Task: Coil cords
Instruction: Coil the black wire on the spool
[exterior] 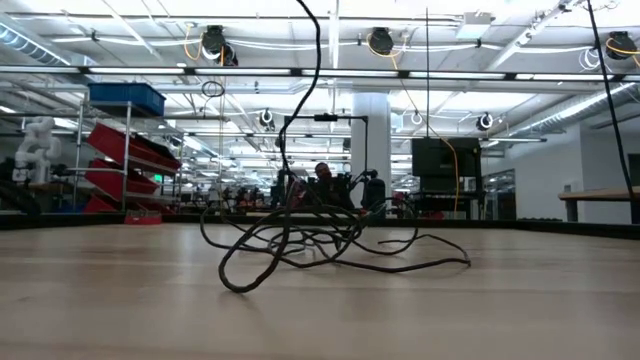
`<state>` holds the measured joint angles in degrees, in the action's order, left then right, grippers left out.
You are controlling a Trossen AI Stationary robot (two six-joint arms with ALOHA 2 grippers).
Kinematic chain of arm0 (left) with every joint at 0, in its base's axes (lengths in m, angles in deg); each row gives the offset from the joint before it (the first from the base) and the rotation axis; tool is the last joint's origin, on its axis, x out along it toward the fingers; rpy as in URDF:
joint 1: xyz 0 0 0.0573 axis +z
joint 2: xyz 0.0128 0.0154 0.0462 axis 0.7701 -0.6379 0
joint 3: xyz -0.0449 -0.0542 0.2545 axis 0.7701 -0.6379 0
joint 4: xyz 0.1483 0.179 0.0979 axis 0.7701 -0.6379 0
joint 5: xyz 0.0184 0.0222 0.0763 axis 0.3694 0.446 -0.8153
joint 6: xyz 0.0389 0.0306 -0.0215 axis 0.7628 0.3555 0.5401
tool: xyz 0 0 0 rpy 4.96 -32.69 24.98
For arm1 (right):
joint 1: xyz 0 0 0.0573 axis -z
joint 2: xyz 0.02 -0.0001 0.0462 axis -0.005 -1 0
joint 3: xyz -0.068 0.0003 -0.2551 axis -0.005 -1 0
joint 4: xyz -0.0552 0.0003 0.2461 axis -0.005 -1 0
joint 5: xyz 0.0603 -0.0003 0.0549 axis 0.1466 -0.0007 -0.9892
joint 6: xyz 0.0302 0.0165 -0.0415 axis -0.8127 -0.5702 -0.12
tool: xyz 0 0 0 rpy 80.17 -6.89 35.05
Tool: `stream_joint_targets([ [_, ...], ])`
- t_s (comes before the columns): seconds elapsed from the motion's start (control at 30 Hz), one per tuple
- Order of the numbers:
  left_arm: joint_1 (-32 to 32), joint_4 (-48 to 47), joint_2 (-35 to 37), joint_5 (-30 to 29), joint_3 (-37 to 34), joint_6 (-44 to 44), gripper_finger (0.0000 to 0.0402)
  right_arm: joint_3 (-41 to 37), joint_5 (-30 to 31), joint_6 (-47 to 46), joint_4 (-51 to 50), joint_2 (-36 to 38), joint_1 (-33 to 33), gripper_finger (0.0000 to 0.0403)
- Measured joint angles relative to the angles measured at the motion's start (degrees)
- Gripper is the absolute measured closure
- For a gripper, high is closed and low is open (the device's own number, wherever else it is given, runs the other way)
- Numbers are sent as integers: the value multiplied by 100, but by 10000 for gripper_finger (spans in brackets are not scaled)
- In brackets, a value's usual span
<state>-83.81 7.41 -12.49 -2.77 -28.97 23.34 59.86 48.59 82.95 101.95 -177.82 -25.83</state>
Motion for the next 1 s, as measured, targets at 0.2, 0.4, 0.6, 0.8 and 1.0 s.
stream_joint_targets([
  [0.2, 85, -103, 61, -163, 0, -165, 402, 0, 596, 49, -425, 128, -230, 403],
  [0.4, 80, -488, 81, -412, 0, -356, 402, 90, 907, 182, -579, 141, -382, 403],
  [0.6, 85, -738, 81, -557, 0, -385, 402, 533, 1071, 341, -1170, 150, -534, 403],
  [0.8, 85, -737, 83, -593, 0, -456, 402, 950, 1354, 490, -1786, 150, -736, 403],
  [1.0, 85, -1075, 83, -1003, 0, -467, 402, 1164, 1464, 625, -1966, 150, -873, 403],
])
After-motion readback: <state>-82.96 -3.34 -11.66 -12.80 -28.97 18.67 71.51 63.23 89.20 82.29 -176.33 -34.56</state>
